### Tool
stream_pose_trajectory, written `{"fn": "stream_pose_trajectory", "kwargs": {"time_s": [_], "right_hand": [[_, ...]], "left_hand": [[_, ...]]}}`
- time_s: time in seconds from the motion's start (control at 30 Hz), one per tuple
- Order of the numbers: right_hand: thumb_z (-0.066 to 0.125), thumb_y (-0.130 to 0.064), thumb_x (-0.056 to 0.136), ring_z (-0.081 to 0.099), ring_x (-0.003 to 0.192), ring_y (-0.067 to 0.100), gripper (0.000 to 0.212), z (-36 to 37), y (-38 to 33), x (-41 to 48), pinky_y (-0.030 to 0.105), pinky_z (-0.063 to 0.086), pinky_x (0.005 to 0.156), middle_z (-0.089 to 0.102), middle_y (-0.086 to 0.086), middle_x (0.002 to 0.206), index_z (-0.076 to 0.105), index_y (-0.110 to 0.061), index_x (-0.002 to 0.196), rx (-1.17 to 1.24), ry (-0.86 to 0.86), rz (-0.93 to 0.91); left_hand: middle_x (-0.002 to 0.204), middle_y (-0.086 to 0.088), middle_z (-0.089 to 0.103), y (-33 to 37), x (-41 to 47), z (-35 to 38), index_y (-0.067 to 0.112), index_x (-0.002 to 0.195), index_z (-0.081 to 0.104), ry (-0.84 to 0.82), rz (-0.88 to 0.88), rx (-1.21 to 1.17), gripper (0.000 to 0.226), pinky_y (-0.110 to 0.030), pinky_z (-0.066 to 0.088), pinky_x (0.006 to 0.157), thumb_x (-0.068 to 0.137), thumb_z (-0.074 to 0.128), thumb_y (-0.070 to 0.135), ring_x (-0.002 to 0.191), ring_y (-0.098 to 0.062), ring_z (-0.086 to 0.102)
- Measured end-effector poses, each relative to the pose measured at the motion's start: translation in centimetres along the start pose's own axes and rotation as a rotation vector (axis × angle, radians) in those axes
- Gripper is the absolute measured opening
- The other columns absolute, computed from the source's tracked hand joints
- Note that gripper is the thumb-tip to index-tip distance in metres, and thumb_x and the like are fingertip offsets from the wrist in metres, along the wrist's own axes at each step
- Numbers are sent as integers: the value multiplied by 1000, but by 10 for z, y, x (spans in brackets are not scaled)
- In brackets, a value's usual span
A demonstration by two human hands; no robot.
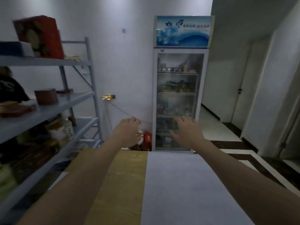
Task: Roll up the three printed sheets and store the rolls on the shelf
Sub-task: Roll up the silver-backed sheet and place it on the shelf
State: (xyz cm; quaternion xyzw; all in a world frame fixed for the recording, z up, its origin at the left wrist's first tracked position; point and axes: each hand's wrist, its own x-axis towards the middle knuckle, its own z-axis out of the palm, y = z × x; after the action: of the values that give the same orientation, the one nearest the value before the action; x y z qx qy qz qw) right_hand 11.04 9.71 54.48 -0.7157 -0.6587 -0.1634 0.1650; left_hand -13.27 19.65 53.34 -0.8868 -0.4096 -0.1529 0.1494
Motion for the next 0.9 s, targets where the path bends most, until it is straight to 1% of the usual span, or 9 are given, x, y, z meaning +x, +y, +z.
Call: {"fn": "stream_pose_trajectory", "kwargs": {"time_s": [0.17, 0.33, 0.47, 0.53, 0.63, 0.73, 0.8, 0.9], "right_hand": [[53, -51, 94, 47, 126, 24, 53, 14, -25, 6, 42, 36, 109, 53, 4, 135, 49, -20, 137, 27, 2, -65], [52, -52, 93, 48, 124, 23, 51, 14, -4, -7, 41, 37, 108, 54, 2, 132, 50, -21, 134, 32, -11, -28], [53, -47, 96, 46, 129, 25, 51, 2, 44, -28, 41, 35, 110, 52, 4, 137, 47, -19, 138, 38, -14, 11], [53, -47, 96, 46, 128, 25, 52, -5, 76, -39, 40, 34, 109, 52, 5, 138, 47, -18, 138, 32, -9, 30], [51, -48, 97, 47, 127, 26, 52, -13, 130, -58, 39, 34, 108, 53, 6, 137, 48, -17, 138, 11, -16, 66], [51, -51, 96, 50, 125, 27, 53, -16, 180, -75, 40, 36, 105, 56, 6, 135, 49, -17, 138, -15, -30, 105], [51, -52, 95, 52, 124, 27, 53, -17, 206, -82, 43, 37, 106, 57, 6, 134, 50, -18, 136, -23, -33, 123], [51, -52, 95, 51, 125, 26, 53, -15, 230, -84, 43, 36, 108, 56, 5, 136, 50, -19, 136, -15, -41, 131]], "left_hand": [[146, -11, 43, -20, -26, 4, 12, 144, 39, -19, -41, 6, 57, -42, 34, 112, 99, 46, 46, 132, -29, 44], [144, -9, 44, 1, -20, 7, 13, 144, 39, -28, -30, 23, 57, -40, 36, 109, 96, 47, 44, 129, -27, 46], [145, -9, 44, 46, 0, 11, 14, 143, 39, -18, 12, 14, 55, -41, 34, 112, 98, 46, 43, 131, -26, 44], [145, -8, 44, 76, 13, 15, 15, 142, 39, -17, 30, 3, 54, -40, 35, 111, 97, 48, 44, 130, -26, 45], [145, -7, 44, 128, 31, 23, 17, 143, 38, -40, 42, -11, 54, -40, 34, 111, 97, 47, 45, 128, -27, 45], [138, -6, 48, 177, 46, 32, 18, 138, 40, -40, 59, -46, 50, -39, 38, 107, 97, 46, 46, 122, -27, 48], [135, -6, 48, 203, 53, 36, 18, 136, 41, -45, 76, -66, 49, -40, 40, 105, 97, 47, 46, 119, -27, 49], [136, -6, 47, 224, 61, 38, 18, 136, 41, -69, 95, -63, 47, -40, 41, 105, 97, 45, 45, 119, -27, 49]]}}
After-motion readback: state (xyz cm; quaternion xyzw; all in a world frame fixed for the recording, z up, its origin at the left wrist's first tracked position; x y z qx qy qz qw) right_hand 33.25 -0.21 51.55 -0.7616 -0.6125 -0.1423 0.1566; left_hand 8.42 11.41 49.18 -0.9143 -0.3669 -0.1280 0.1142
